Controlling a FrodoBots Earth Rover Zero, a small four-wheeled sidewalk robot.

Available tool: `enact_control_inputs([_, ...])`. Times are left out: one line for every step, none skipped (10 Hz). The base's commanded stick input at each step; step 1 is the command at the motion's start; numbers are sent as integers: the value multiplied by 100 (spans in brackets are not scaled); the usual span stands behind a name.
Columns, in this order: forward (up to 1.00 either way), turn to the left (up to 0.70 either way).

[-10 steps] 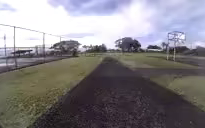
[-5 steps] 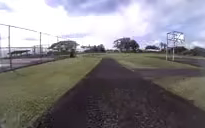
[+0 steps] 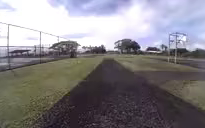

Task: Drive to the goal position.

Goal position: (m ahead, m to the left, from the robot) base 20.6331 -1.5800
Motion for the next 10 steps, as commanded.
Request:
enact_control_inputs([50, 0])
enact_control_inputs([50, 0])
enact_control_inputs([50, 0])
enact_control_inputs([50, 0])
enact_control_inputs([50, 0])
enact_control_inputs([50, 0])
enact_control_inputs([50, 0])
enact_control_inputs([50, 0])
enact_control_inputs([50, 0])
enact_control_inputs([50, 0])
